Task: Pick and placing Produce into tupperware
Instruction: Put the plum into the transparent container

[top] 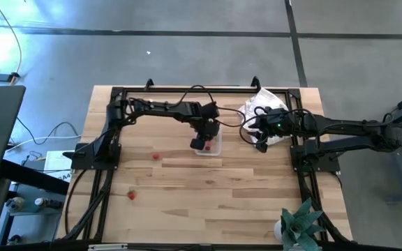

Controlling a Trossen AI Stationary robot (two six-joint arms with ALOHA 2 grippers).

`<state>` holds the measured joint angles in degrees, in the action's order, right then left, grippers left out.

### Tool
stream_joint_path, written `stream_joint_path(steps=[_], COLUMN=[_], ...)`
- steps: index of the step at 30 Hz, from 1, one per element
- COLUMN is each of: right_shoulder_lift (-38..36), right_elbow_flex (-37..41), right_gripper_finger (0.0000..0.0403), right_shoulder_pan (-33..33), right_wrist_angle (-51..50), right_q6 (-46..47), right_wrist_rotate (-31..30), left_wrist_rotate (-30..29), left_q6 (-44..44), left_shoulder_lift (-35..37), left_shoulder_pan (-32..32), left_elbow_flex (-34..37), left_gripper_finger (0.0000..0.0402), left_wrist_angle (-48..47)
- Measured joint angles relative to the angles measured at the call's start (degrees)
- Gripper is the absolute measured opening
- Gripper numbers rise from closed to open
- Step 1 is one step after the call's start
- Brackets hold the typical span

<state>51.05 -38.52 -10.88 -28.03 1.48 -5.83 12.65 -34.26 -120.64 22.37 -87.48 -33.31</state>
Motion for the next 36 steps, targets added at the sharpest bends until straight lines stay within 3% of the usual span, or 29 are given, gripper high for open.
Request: stream_joint_path(steps=[10, 36], right_shoulder_lift=[0.0, 0.0], right_elbow_flex=[0.0, 0.0], right_gripper_finger=[0.0112, 0.0112], right_shoulder_pan=[0.0, 0.0], right_wrist_angle=[0.0, 0.0], right_q6=[0.0, 0.0], right_wrist_rotate=[0.0, 0.0], left_wrist_rotate=[-1.7, -2.9], left_q6=[-0.5, -0.9], left_shoulder_lift=[-0.3, -3.9], left_shoulder_pan=[0.1, 0.1], left_elbow_flex=[-3.5, -3.7], left_gripper_finger=[0.0106, 0.0117], left_wrist_angle=[-0.7, -2.7])
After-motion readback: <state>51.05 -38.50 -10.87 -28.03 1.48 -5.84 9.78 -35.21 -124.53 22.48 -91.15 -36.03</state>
